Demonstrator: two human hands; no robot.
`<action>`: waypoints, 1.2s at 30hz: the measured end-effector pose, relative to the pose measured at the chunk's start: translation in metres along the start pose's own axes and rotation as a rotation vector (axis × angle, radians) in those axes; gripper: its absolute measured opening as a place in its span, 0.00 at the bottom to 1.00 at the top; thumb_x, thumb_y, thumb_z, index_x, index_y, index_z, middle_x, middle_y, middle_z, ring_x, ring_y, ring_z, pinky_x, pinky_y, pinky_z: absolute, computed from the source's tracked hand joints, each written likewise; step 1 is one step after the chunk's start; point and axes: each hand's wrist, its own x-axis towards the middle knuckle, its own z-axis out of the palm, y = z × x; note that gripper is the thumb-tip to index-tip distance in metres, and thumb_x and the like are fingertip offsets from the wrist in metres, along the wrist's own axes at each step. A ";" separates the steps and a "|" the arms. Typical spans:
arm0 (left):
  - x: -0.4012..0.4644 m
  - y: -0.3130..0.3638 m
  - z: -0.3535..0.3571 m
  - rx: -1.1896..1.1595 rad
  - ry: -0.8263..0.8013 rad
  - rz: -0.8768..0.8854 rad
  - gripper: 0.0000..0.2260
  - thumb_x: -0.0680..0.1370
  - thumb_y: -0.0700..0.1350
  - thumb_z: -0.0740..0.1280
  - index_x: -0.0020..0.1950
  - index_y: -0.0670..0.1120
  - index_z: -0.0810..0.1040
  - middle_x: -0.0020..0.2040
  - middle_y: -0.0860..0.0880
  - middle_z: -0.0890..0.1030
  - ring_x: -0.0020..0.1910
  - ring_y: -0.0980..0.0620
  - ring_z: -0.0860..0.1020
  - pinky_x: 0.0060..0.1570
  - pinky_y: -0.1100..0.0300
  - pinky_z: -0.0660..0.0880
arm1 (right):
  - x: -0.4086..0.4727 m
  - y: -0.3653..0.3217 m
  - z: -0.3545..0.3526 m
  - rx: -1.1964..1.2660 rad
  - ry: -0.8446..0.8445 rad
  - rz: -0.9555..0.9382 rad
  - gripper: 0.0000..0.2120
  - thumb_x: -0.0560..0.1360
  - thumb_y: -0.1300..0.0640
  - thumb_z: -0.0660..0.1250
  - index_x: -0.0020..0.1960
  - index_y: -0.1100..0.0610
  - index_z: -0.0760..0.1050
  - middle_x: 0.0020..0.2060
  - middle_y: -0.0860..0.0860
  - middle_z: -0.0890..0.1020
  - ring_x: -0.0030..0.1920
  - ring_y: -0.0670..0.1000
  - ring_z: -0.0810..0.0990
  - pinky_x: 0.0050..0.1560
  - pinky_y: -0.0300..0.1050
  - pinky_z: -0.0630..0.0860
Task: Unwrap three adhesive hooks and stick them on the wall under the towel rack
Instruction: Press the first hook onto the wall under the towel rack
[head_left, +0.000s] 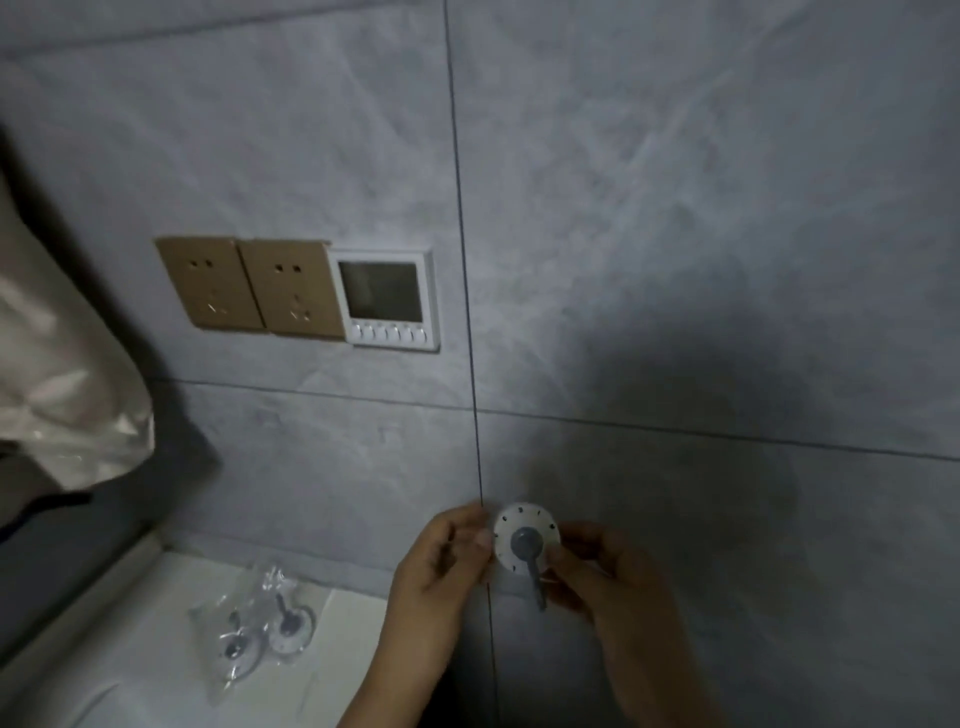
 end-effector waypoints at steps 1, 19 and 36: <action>0.002 0.008 0.001 0.012 -0.001 0.031 0.07 0.75 0.47 0.69 0.51 0.58 0.82 0.45 0.54 0.86 0.44 0.57 0.83 0.44 0.64 0.79 | 0.000 -0.008 0.006 -0.001 -0.006 -0.019 0.07 0.69 0.64 0.72 0.46 0.58 0.80 0.43 0.58 0.85 0.42 0.57 0.85 0.37 0.42 0.81; 0.063 0.173 -0.035 -0.027 0.112 0.403 0.07 0.76 0.38 0.67 0.49 0.49 0.81 0.41 0.48 0.84 0.36 0.58 0.81 0.38 0.65 0.79 | 0.016 -0.171 0.091 -0.185 0.091 -0.487 0.04 0.68 0.60 0.73 0.42 0.53 0.81 0.35 0.53 0.85 0.33 0.51 0.84 0.30 0.39 0.78; 0.130 0.316 -0.065 -0.112 0.449 0.539 0.04 0.72 0.46 0.72 0.45 0.51 0.84 0.40 0.50 0.86 0.41 0.48 0.84 0.49 0.46 0.81 | 0.039 -0.306 0.187 -0.328 0.268 -0.992 0.08 0.71 0.57 0.71 0.50 0.54 0.84 0.44 0.46 0.86 0.42 0.39 0.82 0.42 0.21 0.72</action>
